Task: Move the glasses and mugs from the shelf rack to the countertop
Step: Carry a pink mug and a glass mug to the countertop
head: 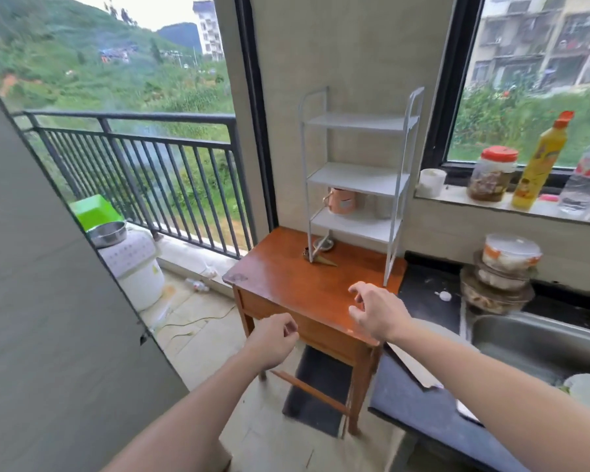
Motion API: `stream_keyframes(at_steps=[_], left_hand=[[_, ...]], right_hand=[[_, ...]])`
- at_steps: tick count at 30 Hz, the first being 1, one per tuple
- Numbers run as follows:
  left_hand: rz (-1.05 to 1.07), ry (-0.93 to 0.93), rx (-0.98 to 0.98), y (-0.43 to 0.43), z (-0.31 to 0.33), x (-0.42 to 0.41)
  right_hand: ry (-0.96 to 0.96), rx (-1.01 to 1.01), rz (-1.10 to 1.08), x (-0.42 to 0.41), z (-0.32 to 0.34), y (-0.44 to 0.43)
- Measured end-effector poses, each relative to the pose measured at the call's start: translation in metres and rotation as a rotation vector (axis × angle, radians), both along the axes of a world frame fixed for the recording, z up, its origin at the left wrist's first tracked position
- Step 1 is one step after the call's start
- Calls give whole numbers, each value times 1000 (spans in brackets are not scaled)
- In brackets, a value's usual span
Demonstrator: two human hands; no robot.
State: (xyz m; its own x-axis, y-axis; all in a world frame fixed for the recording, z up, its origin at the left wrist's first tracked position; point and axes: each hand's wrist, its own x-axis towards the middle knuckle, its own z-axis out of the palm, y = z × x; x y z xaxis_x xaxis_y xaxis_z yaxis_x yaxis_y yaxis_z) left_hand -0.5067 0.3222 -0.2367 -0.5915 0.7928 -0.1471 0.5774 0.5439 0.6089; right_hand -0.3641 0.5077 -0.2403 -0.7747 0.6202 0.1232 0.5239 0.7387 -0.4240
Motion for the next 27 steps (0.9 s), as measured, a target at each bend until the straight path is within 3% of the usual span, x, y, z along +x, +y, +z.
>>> stream_keyframes(at_steps=[10,18,27], left_hand=[[-163,33,-17,114,8,-167],[-246,-37,6,210,-2,-216],[-266,43,161,351,-13,-244]], right_hand=[[73,-87,-218,-135,13,70],[182,-215,-447,-192,-2,174],[434,-262,-712,-244,-39,298]])
